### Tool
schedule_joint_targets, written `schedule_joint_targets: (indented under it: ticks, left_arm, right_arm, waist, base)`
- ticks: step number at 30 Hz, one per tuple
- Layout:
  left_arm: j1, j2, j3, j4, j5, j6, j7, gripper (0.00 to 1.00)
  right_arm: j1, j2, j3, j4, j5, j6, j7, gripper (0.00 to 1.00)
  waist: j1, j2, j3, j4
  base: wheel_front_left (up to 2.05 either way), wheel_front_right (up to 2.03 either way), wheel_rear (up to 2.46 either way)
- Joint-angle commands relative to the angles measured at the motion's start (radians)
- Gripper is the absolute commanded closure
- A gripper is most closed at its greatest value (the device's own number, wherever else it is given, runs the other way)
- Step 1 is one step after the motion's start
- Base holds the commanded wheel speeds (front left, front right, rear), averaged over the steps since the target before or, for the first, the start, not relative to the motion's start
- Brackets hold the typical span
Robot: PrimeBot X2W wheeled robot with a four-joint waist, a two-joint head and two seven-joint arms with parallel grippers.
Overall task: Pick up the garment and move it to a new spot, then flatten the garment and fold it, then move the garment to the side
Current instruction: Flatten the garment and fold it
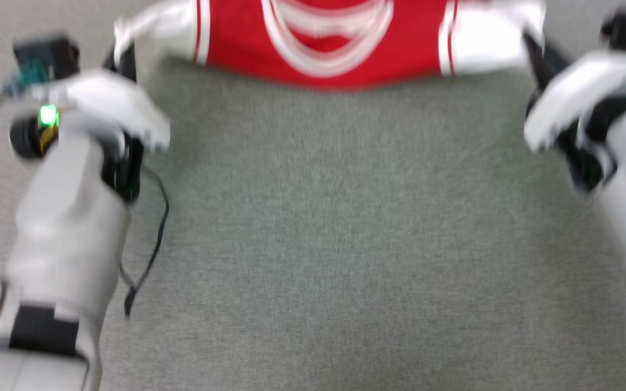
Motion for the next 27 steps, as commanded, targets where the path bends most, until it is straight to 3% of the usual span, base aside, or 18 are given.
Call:
schedule_joint_targets:
  ticks: [1, 11, 19, 27]
  left_arm:
    - [0.055, 0.016, 0.007, -0.02, 0.009, 0.0, -0.007, 1.0]
    - [0.539, 0.05, 0.136, -0.341, 0.032, 0.059, -0.005, 1.0]
    - [0.905, 0.047, 0.187, -0.613, 0.023, 0.144, 0.001, 1.0]
    - [1.146, 0.034, 0.165, -0.849, 0.031, 0.229, 0.068, 1.0]
  right_arm:
    - [0.049, -0.014, 0.009, -0.006, 0.012, -0.001, -0.007, 1.0]
    - [0.374, -0.086, 0.035, -0.142, 0.113, -0.001, -0.072, 1.0]
    - [0.626, -0.139, -0.019, -0.266, 0.079, -0.001, -0.106, 1.0]
    - [0.883, -0.123, -0.151, -0.385, -0.034, -0.001, -0.113, 1.0]
  waist:
    - [0.0001, 0.0, -0.086, 0.007]
    - [0.0001, 0.0, -0.253, 0.003]
    - [0.0001, 0.0, -0.326, -0.007]
    - [0.0001, 0.0, -0.35, 0.003]
  base:
    - [0.0, 0.0, 0.0]
    - [0.0, 0.0, 0.0]
    - [0.0, 0.0, 0.0]
    - [0.0, 0.0, 0.0]
